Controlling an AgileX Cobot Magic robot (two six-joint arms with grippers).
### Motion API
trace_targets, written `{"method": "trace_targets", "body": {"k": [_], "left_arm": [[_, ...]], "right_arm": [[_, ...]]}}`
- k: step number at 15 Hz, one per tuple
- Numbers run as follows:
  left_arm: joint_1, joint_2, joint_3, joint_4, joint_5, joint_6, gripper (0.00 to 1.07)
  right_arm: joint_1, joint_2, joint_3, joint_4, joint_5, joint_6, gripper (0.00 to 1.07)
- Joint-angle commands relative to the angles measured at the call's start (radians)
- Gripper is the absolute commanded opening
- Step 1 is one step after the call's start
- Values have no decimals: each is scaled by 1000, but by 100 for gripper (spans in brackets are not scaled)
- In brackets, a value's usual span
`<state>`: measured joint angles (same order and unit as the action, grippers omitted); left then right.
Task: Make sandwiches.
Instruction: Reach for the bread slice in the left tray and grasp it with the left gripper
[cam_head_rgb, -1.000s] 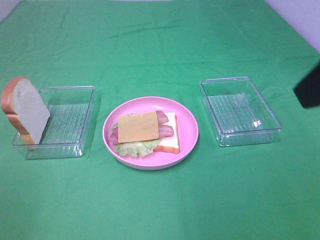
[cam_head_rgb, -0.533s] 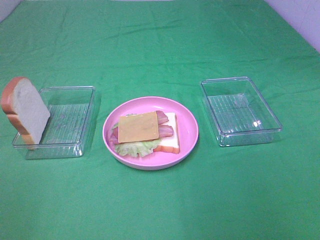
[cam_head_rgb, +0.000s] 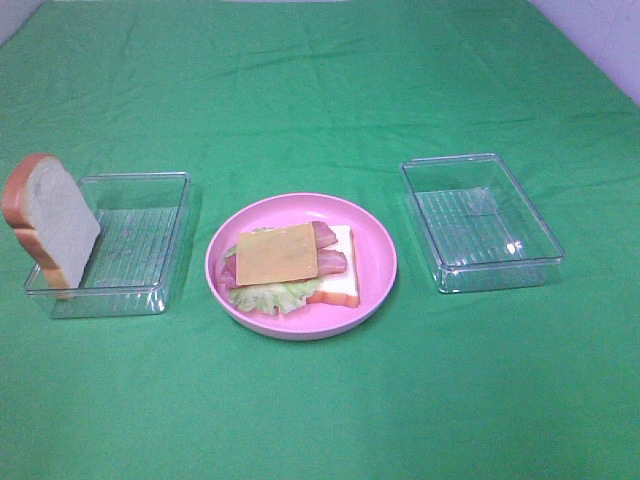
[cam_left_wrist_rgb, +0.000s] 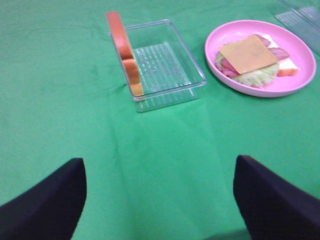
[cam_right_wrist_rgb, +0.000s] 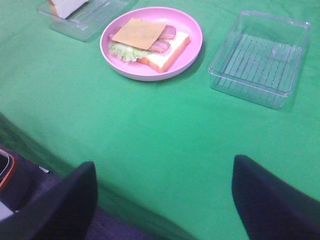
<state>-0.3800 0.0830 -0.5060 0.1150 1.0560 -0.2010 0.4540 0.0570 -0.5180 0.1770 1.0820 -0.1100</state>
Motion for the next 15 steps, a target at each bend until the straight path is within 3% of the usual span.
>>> {"method": "trace_targets", "body": {"k": [1, 4, 6, 11, 13, 15], "left_arm": [[-3, 88, -46, 89, -26, -190, 76], [-3, 258, -130, 119, -21, -275, 76], [-3, 442, -208, 121, -13, -294, 76], [-3, 904, -424, 183, 40, -294, 76], [0, 1163, -605, 215, 64, -294, 76], [0, 1276, -692, 215, 98, -293, 76]], "right_arm": [[-1, -65, 5, -7, -15, -18, 71], [1, -78, 13, -3, -22, -26, 71], [1, -78, 13, -15, -16, -60, 71], [1, -78, 14, -30, -15, -61, 71], [1, -78, 14, -30, -15, -59, 71], [1, -78, 14, -30, -15, -59, 71]]}}
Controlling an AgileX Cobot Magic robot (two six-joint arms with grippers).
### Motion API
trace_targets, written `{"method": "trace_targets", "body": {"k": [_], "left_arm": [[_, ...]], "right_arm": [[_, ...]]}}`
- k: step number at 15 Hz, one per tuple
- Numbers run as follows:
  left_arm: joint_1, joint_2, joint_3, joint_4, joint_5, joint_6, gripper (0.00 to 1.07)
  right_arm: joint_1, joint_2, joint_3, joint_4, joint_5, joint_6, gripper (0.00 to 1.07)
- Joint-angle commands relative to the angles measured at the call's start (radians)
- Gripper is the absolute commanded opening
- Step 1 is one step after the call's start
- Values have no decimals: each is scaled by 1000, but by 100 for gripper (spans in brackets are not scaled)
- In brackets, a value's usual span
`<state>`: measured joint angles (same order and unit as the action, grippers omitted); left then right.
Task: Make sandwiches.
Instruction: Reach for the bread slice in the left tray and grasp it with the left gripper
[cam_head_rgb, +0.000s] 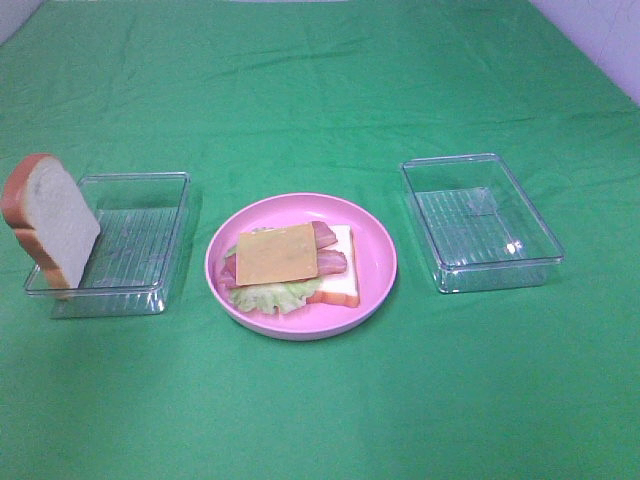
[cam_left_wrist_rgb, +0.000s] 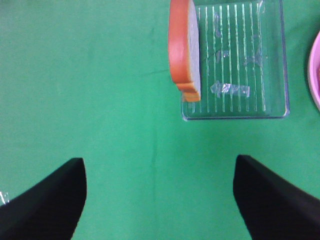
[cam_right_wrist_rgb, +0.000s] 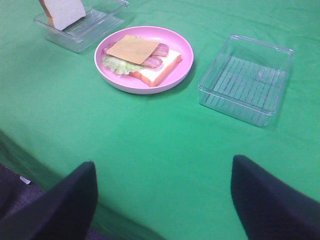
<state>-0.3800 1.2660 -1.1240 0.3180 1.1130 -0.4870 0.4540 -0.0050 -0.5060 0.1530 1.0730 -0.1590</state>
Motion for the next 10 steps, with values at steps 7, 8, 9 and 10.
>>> {"method": "trace_targets", "body": {"k": [7, 8, 9, 10], "left_arm": [[217, 391, -293, -175, 67, 84, 76], [245, 417, -293, -209, 48, 100, 76], [268, 433, -293, -235, 21, 120, 76], [289, 455, -293, -278, -27, 157, 76]], "right_arm": [[1, -16, 2, -6, -6, -10, 71], [1, -16, 2, -6, -6, -10, 71], [1, -16, 2, -6, -6, -10, 71], [1, -16, 2, -6, -6, -10, 71]]}}
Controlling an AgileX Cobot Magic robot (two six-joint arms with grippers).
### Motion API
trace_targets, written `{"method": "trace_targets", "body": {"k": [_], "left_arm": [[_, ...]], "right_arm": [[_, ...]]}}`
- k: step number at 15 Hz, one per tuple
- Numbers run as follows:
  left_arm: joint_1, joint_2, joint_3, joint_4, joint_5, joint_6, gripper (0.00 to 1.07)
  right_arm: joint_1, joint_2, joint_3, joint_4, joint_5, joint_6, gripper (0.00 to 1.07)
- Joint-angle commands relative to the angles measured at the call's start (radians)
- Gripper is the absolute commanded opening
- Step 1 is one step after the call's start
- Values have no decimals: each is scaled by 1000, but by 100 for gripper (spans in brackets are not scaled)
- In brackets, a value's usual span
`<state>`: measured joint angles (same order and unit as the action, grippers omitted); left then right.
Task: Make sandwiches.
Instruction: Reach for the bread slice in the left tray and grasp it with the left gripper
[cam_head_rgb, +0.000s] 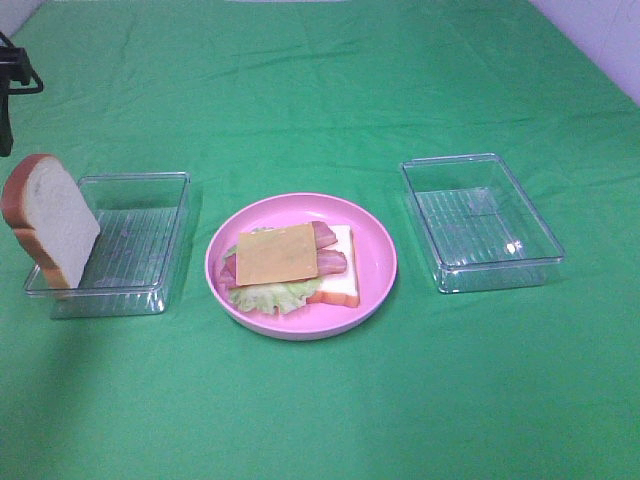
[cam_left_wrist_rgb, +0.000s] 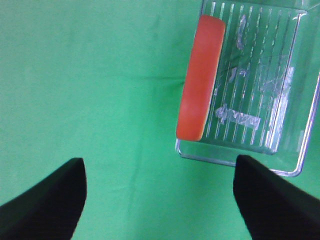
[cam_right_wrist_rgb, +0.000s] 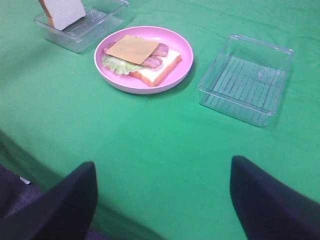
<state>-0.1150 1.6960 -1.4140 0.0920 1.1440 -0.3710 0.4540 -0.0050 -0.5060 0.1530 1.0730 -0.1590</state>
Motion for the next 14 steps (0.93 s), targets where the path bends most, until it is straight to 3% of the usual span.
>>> {"method": "trace_targets", "body": {"k": [1, 3, 6, 9, 11, 14], "left_arm": [[26, 38, -3, -71, -96, 67, 76], [26, 63, -3, -75, -148, 69, 76], [26, 142, -3, -92, -160, 118, 76], [26, 204, -3, -102, -169, 120, 76], [26, 229, -3, -112, -182, 120, 63], [26, 232, -3, -112, -212, 120, 31]], "right_arm": [[1, -16, 2, -6, -6, -10, 71], [1, -16, 2, -6, -6, -10, 71], [1, -16, 2, -6, -6, -10, 71], [1, -16, 2, -6, -6, -10, 71], [1, -16, 2, -6, -6, -10, 71], [1, -16, 2, -6, -6, -10, 71]]}}
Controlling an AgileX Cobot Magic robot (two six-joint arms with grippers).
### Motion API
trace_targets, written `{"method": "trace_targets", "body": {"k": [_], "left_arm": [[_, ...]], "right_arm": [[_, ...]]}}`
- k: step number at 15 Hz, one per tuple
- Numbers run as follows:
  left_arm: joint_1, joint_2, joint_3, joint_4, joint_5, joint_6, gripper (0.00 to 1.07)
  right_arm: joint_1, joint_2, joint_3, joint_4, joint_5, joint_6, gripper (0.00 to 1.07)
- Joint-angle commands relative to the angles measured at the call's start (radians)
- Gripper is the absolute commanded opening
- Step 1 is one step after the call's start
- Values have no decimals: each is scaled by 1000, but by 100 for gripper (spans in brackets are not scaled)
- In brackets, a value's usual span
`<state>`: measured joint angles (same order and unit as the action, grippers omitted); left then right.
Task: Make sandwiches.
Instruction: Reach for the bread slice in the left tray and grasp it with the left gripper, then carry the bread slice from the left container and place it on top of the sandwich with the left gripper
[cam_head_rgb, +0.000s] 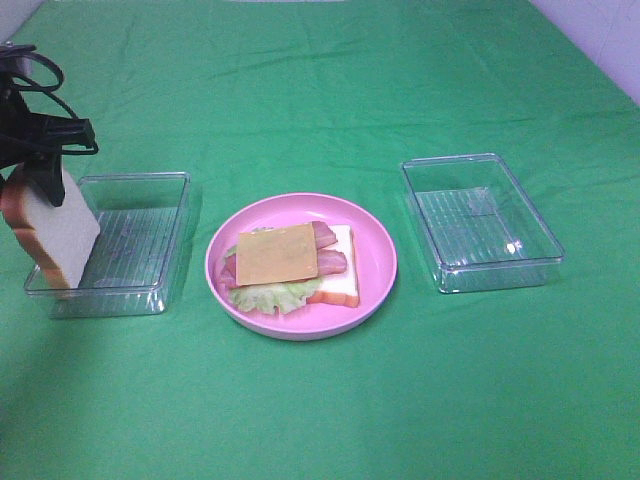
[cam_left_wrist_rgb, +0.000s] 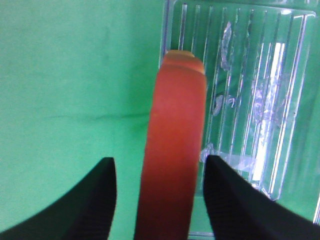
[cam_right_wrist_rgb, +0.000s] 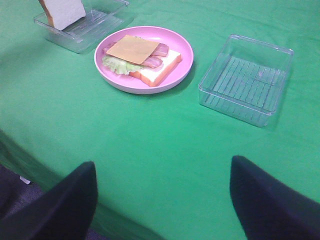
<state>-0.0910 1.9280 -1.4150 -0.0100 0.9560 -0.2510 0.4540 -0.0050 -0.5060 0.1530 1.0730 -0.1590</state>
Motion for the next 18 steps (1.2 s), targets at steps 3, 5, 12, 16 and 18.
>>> {"method": "trace_targets", "body": {"k": [3, 5, 12, 16, 18], "left_arm": [[2, -2, -2, -12, -26, -1, 0], [-1, -37, -2, -55, -27, -5, 0], [-6, -293, 0, -317, -49, 154, 0], [-46, -306, 60, -667, -86, 370, 0], [-136, -287, 177, -769, -257, 422, 0]], "right_arm": [[1, -16, 3, -6, -6, -10, 71], [1, -16, 3, -6, -6, -10, 71], [1, -16, 3, -6, -6, -10, 71], [1, -16, 3, -6, -6, -10, 71], [1, -16, 3, -6, -6, -10, 71]]}}
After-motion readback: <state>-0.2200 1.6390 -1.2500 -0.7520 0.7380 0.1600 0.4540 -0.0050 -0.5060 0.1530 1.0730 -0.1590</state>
